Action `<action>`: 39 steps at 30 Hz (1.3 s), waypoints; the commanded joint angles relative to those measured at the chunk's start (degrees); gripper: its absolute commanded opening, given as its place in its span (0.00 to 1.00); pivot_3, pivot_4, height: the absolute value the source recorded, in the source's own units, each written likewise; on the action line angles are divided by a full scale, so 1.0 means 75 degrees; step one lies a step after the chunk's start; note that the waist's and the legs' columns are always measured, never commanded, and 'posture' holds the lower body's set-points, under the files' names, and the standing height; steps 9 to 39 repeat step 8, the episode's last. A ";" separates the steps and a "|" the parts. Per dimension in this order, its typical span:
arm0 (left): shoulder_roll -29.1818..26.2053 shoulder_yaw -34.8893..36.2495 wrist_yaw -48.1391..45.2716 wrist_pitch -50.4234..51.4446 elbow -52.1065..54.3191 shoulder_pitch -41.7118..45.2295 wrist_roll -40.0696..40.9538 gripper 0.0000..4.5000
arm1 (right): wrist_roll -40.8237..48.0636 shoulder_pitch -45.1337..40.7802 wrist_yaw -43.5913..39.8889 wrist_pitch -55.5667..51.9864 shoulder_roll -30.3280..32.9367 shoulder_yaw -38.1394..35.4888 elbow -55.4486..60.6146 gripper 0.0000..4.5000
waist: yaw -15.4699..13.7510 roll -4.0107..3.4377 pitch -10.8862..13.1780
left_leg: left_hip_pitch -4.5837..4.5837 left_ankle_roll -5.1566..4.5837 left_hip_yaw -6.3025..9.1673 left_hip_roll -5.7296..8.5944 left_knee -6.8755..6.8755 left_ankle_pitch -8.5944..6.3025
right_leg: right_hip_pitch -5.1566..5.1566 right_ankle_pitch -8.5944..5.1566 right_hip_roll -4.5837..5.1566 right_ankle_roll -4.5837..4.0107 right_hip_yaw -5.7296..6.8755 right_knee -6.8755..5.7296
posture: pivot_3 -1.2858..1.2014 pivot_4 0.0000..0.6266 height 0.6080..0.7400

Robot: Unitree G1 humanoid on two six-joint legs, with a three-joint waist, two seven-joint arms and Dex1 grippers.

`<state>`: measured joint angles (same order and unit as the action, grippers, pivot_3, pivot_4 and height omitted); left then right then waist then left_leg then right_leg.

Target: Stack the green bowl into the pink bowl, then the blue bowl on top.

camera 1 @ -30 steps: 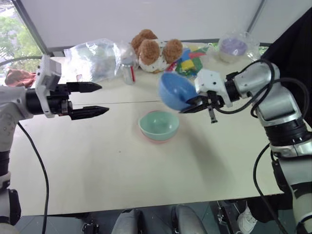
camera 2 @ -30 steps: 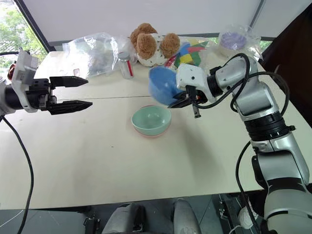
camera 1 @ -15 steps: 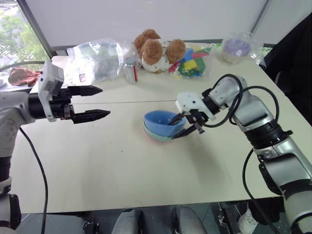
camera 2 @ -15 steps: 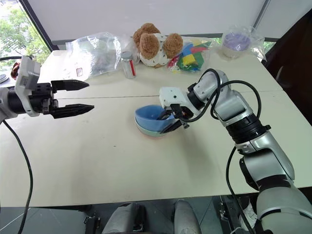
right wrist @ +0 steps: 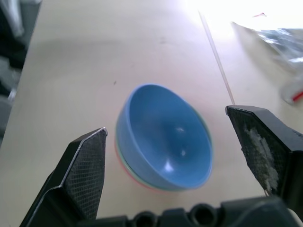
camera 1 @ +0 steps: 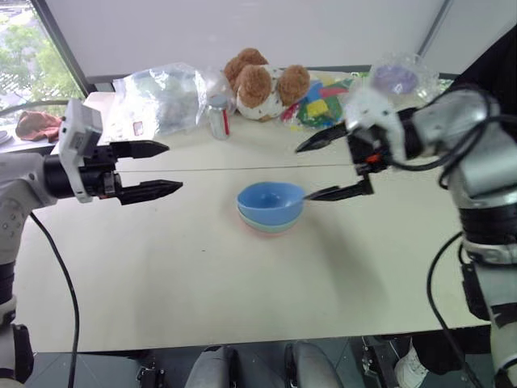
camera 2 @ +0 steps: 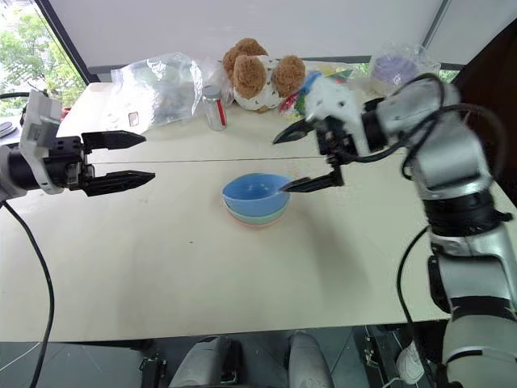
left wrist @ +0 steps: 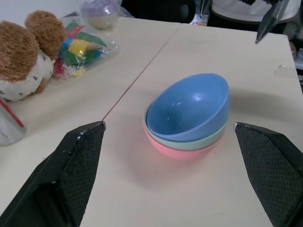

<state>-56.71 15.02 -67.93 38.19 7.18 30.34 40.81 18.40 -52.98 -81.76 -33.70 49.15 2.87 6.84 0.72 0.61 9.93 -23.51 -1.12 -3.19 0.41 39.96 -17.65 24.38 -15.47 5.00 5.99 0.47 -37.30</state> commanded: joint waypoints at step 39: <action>-0.0339 0.0720 0.0314 0.0744 0.0674 -0.0371 0.0673 1.00 | 0.1920 0.1937 0.1487 -0.2498 0.1151 -0.2545 0.2227 0.98 | 0.0029 0.0000 0.0000 | 0.0002 -0.0014 0.0002 -0.0002 -0.0005 -0.0008 | 0.0000 0.0000 0.0008 -0.0001 -0.0004 0.0001 | 0.52 0.24 1.00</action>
